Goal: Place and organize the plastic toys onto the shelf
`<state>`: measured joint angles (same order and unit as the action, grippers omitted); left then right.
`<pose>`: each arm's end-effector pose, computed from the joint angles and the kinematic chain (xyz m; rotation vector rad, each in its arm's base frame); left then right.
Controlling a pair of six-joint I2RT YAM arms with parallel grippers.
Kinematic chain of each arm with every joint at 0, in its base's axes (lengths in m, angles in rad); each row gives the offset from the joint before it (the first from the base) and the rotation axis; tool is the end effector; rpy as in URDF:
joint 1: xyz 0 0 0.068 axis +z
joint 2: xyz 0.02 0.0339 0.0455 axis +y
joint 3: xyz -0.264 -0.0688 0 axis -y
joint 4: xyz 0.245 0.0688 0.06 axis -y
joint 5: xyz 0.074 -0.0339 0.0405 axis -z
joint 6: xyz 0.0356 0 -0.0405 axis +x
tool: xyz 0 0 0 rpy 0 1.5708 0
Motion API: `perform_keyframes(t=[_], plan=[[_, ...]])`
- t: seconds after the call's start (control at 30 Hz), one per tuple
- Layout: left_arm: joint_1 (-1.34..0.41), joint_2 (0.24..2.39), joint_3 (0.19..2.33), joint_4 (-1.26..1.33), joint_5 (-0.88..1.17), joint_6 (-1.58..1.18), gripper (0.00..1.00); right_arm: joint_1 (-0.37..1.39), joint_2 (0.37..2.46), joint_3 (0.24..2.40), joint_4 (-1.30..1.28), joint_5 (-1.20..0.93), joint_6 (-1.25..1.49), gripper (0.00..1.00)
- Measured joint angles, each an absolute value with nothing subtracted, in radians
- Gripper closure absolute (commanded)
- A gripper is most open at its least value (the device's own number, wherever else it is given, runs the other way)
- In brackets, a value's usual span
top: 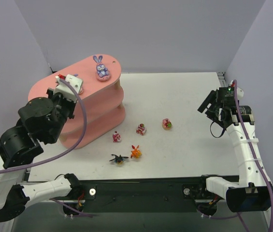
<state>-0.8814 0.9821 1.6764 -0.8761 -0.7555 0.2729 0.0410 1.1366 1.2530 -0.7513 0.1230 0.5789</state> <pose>0.0962 -0.0783 0.5179 0.4355 1.6507 0.2092 0.2333 0.0052 0.3762 0.6527 2.1095 0.2108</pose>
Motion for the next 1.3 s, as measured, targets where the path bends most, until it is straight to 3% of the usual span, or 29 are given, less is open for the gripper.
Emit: perform_keyframes(t=[0.37,0.63,0.97,1.3], plan=[[-0.856,0.961,1.728,-0.910,-0.715,0.274,1.00,0.054,1.138,1.253,-0.752,0.121,0.579,0.23],[-0.486,1.081,1.716,-0.926,-0.427,0.297,1.00,0.054,1.136,1.253,-0.751,0.121,0.578,0.23],[-0.259,1.008,1.677,-0.955,-0.108,0.310,1.00,0.054,1.133,1.253,-0.752,0.122,0.578,0.24],[-0.036,1.130,1.811,-1.009,0.179,0.322,1.00,0.061,1.148,1.279,-0.752,0.115,0.578,0.24]])
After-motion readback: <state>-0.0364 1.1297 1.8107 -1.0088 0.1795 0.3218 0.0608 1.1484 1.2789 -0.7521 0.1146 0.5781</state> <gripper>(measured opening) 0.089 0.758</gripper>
